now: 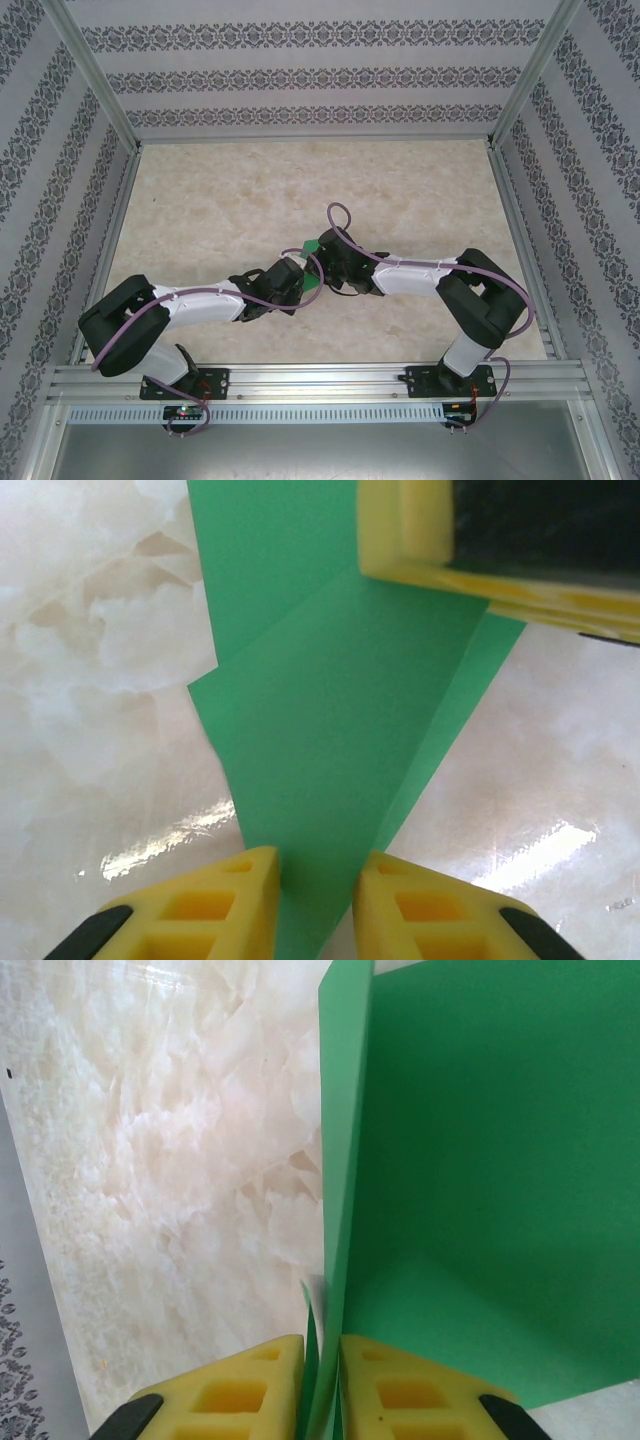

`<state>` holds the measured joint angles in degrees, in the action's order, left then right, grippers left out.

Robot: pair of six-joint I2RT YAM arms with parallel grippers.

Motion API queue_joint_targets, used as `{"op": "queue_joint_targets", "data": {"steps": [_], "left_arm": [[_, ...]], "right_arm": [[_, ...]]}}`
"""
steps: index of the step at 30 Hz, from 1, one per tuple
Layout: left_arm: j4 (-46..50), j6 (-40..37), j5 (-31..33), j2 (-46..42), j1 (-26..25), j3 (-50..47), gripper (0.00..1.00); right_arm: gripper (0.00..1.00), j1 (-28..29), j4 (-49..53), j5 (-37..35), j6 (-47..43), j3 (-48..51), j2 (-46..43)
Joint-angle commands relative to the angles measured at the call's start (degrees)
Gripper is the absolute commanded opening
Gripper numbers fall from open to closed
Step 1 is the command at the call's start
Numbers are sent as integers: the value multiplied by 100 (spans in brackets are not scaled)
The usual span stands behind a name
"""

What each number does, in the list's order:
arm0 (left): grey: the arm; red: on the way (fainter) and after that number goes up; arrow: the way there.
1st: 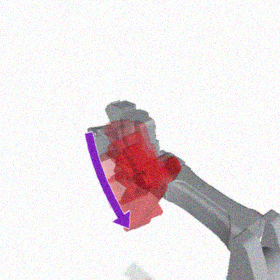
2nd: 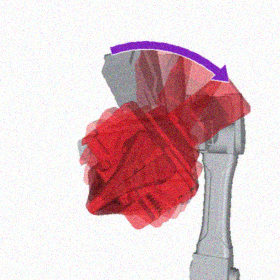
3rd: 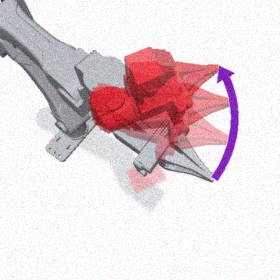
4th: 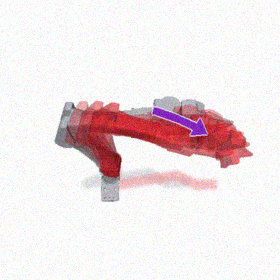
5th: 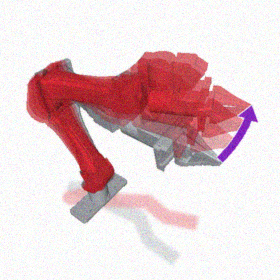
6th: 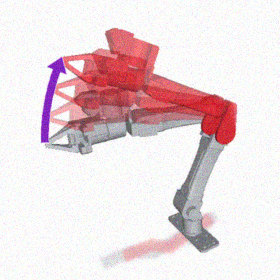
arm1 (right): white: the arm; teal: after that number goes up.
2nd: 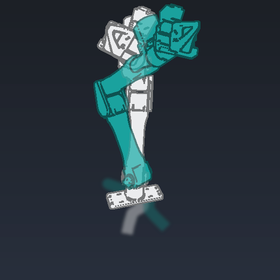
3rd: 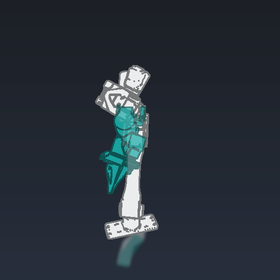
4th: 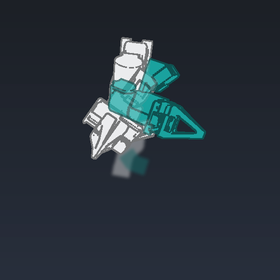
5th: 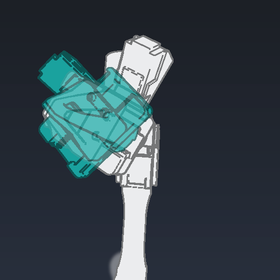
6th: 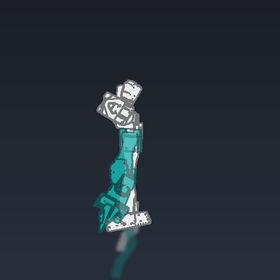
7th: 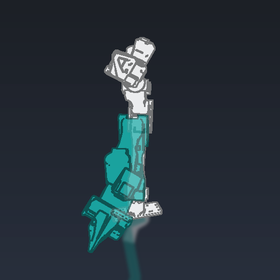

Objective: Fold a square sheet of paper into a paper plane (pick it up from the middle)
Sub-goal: Fourth fold the wing at the center of the table.

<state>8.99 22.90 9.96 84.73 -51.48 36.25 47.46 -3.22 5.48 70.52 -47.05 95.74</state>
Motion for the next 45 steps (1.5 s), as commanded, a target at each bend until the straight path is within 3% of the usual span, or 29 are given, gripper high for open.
{"op": "queue_joint_targets", "data": {"steps": [1, 10, 14, 19, 25, 37, 45], "left_arm": [[72, -119, 146, 44, -72, 50, 26], [50, -86, 130, 35, -64, 43, 6], [9, 23, -29, -50, 32, 4, 4], [-423, 399, -768, -317, 401, -372, 3], [-905, 788, -1486, -468, 780, -706, 3], [-1164, 927, -2886, -480, 1575, -818, 4], [-1081, 881, -3534, -243, 1962, -664, 4]], "right_arm": [[17, -31, 60, 67, -120, -148, 23], [22, -27, 24, 57, -287, -87, -159], [29, -66, 94, -24, -532, 83, -544], [40, -255, 149, -30, -878, 445, -1269], [43, -478, 414, 216, -1413, 473, -1715], [29, -179, 409, 965, -1910, -306, -508], [20, -99, -136, 1354, -1792, -631, 250]]}}
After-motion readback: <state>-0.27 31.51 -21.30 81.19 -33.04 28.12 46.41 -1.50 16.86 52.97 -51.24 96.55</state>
